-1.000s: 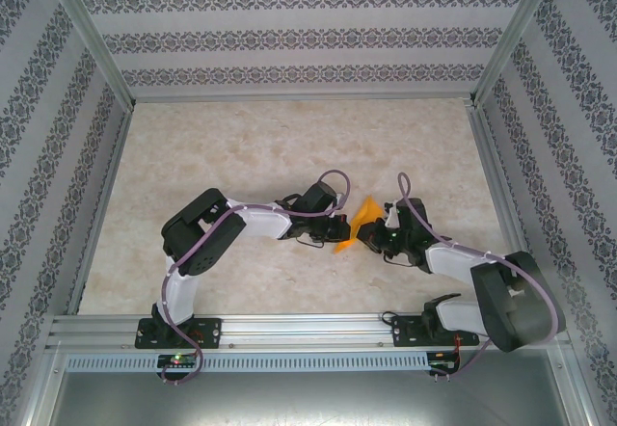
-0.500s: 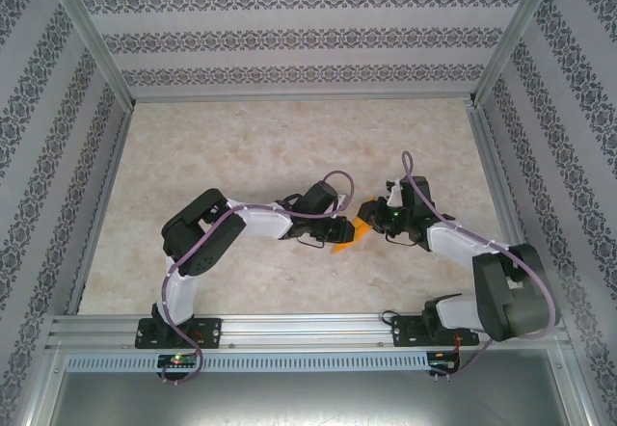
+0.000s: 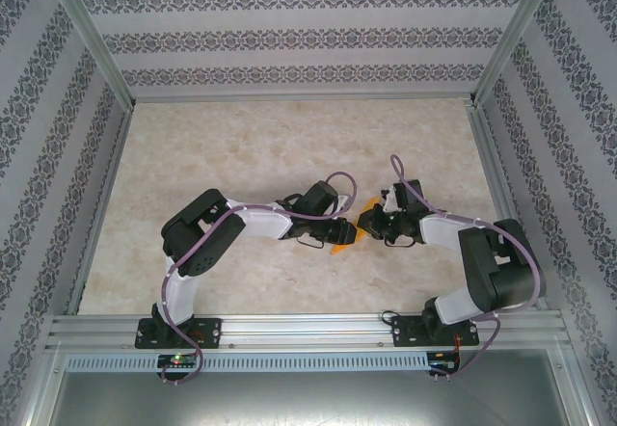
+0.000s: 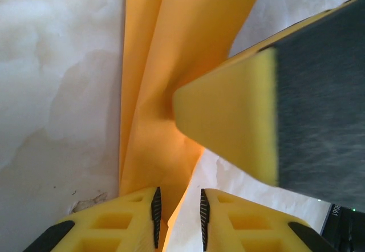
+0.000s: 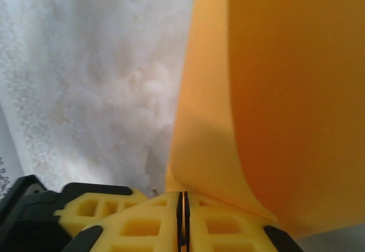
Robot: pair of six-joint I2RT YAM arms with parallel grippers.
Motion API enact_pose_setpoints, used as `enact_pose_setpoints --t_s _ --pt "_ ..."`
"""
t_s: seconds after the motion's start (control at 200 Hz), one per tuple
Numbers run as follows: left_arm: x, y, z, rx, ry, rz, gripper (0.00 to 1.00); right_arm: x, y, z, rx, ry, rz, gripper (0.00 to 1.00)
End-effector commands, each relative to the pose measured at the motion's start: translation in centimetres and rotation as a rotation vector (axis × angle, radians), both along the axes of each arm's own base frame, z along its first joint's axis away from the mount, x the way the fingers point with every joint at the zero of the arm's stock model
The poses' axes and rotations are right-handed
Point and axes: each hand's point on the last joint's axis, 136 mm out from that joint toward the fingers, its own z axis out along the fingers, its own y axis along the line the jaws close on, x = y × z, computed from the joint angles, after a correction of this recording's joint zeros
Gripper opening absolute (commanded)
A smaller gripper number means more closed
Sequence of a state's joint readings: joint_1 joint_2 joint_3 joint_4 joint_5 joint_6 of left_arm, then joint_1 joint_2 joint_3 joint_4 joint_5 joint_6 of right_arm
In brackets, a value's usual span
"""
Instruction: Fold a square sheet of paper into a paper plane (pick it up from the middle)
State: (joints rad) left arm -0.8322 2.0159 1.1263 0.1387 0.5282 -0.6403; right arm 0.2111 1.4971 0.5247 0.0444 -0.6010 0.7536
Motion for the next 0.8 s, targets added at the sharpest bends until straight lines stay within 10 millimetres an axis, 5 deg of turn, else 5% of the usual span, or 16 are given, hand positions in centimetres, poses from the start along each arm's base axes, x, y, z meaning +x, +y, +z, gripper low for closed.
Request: enact_pose_setpoints --t_s 0.0,0.255,0.794 --pt "-1.3 0.9 -0.6 0.054 0.000 -0.045 0.30 0.2 -0.6 -0.6 -0.051 0.004 0.026 0.11" --pt "-1.4 1.3 1.6 0.037 -0.029 -0.034 0.32 -0.5 -1.5 -2.0 -0.125 0.048 0.048 0.10" --pt "-3.7 2.1 -0.1 0.081 0.038 -0.053 0.21 -1.1 -2.2 -3.0 -0.180 0.081 0.052 0.09"
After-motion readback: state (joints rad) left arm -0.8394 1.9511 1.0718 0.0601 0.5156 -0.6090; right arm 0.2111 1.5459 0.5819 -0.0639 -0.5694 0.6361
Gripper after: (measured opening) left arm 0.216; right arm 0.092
